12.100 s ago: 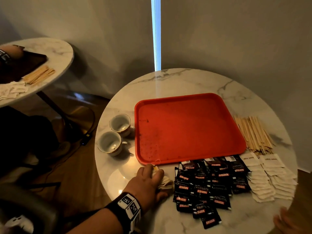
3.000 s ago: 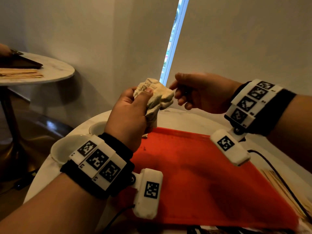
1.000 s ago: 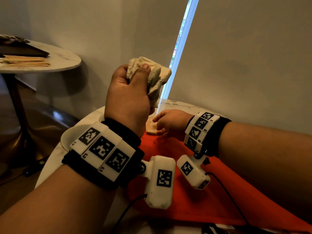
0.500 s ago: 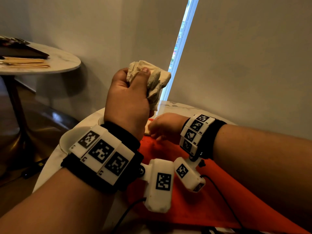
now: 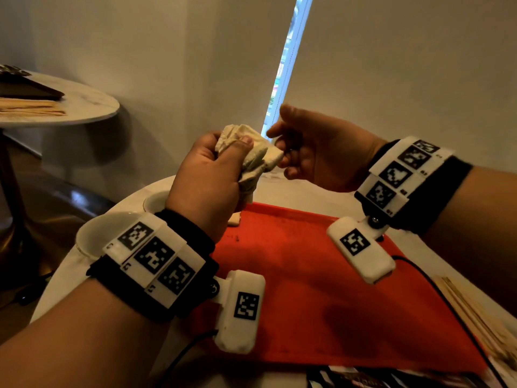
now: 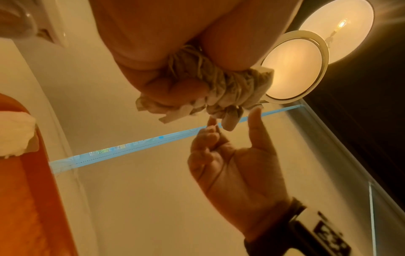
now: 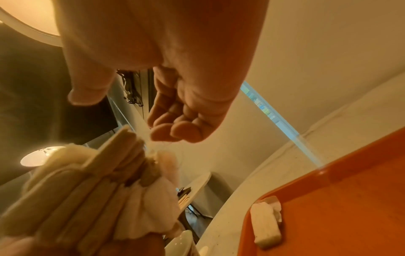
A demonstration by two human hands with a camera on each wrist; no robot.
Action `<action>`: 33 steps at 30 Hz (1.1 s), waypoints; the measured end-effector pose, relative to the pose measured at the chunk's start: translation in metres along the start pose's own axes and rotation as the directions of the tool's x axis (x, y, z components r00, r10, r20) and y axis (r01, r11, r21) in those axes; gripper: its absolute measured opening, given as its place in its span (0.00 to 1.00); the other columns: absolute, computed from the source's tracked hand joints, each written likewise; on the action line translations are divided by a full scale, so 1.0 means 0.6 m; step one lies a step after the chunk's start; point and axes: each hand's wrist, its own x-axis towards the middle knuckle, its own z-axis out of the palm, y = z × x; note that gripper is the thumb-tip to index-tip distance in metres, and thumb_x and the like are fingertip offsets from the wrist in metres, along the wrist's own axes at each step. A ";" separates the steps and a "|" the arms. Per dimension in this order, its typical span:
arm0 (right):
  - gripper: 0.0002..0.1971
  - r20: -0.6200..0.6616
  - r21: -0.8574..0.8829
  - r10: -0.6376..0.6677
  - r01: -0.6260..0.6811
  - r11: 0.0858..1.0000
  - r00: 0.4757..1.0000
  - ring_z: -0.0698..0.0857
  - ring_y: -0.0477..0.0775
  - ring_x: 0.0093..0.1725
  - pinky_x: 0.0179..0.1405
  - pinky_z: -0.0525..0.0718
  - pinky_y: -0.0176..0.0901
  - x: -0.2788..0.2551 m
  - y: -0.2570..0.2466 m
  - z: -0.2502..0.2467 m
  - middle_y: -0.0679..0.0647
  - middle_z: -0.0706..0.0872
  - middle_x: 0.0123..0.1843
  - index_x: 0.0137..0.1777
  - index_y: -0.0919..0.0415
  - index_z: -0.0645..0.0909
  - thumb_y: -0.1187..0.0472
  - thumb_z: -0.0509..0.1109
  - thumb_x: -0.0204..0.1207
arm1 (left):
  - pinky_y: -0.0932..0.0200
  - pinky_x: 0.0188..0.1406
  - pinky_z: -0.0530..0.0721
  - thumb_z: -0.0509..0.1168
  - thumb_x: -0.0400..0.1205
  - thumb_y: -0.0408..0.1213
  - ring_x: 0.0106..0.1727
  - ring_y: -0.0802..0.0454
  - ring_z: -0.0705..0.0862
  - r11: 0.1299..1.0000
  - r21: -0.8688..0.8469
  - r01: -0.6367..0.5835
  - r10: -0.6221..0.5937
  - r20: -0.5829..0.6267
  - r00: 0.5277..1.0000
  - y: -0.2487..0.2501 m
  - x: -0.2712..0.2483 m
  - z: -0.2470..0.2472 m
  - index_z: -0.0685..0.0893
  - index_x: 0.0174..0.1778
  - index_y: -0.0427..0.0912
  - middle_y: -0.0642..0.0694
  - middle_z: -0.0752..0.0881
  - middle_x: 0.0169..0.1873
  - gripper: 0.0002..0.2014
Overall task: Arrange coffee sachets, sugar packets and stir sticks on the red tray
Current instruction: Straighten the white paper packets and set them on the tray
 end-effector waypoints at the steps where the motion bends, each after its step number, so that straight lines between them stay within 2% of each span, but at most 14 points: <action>1: 0.17 0.036 -0.011 -0.012 0.012 1.000 0.999 0.82 0.50 0.32 0.32 0.77 0.40 -0.003 -0.001 0.004 0.53 0.82 0.36 0.51 0.60 0.81 0.49 0.74 0.67 | 0.66 0.19 0.78 0.63 0.88 0.42 0.23 0.60 0.82 1.000 0.010 -0.003 0.003 -0.003 1.000 -0.002 -0.001 0.000 0.83 0.55 0.51 0.51 0.87 0.31 0.05; 3: 0.12 0.074 -0.050 -0.025 0.029 0.998 0.997 0.82 0.52 0.33 0.32 0.78 0.41 -0.006 0.002 0.011 0.57 0.84 0.38 0.50 0.61 0.81 0.59 0.74 0.69 | 0.65 0.19 0.77 0.64 0.87 0.44 0.22 0.59 0.81 0.999 0.031 -0.009 0.009 -0.003 1.000 -0.007 -0.002 0.001 0.83 0.56 0.51 0.51 0.87 0.29 0.06; 6: 0.11 0.075 -0.048 -0.031 0.034 0.998 0.997 0.85 0.53 0.33 0.31 0.82 0.41 -0.006 0.012 0.012 0.59 0.87 0.38 0.53 0.64 0.81 0.72 0.74 0.72 | 0.63 0.19 0.78 0.64 0.86 0.47 0.22 0.58 0.81 0.998 0.067 -0.005 0.004 0.004 1.000 -0.009 -0.004 0.001 0.83 0.56 0.53 0.51 0.87 0.26 0.06; 11: 0.19 0.057 0.003 -0.034 0.034 0.999 0.998 0.87 0.54 0.36 0.33 0.84 0.42 -0.006 0.018 0.003 0.59 0.89 0.40 0.58 0.66 0.80 0.70 0.74 0.65 | 0.65 0.18 0.77 0.64 0.87 0.46 0.20 0.60 0.80 0.998 0.066 0.009 -0.010 0.014 1.000 -0.010 -0.005 0.001 0.83 0.58 0.50 0.52 0.86 0.26 0.08; 16: 0.13 0.009 -0.001 -0.052 0.052 0.999 0.999 0.87 0.53 0.36 0.34 0.82 0.41 -0.005 0.024 0.000 0.59 0.88 0.40 0.58 0.67 0.80 0.77 0.68 0.75 | 0.64 0.18 0.76 0.64 0.87 0.45 0.19 0.60 0.79 0.997 0.077 0.006 -0.007 0.016 1.000 -0.011 -0.003 0.002 0.82 0.59 0.49 0.51 0.86 0.28 0.08; 22: 0.14 -0.046 0.001 -0.085 0.085 0.996 0.995 0.83 0.51 0.30 0.33 0.73 0.44 -0.005 0.024 0.006 0.59 0.85 0.37 0.55 0.65 0.80 0.81 0.59 0.78 | 0.65 0.18 0.75 0.65 0.86 0.47 0.20 0.58 0.78 0.998 0.063 0.016 -0.017 0.021 1.000 -0.013 0.000 -0.001 0.82 0.61 0.47 0.50 0.85 0.27 0.11; 27: 0.16 -0.089 0.035 -0.081 0.084 0.996 0.993 0.84 0.51 0.30 0.31 0.75 0.43 -0.004 0.019 -0.001 0.58 0.85 0.36 0.53 0.64 0.81 0.81 0.58 0.77 | 0.65 0.20 0.78 0.63 0.87 0.47 0.21 0.62 0.81 0.996 0.085 0.033 -0.036 0.032 0.999 -0.010 -0.003 -0.002 0.82 0.58 0.50 0.55 0.87 0.26 0.08; 33: 0.16 -0.135 0.052 -0.076 0.084 0.995 0.988 0.82 0.51 0.30 0.29 0.76 0.43 -0.005 0.023 -0.012 0.58 0.84 0.38 0.54 0.62 0.80 0.80 0.59 0.78 | 0.64 0.21 0.79 0.62 0.88 0.45 0.22 0.61 0.82 0.997 0.071 0.026 -0.026 0.004 1.000 -0.008 -0.002 0.000 0.82 0.52 0.54 0.55 0.87 0.26 0.04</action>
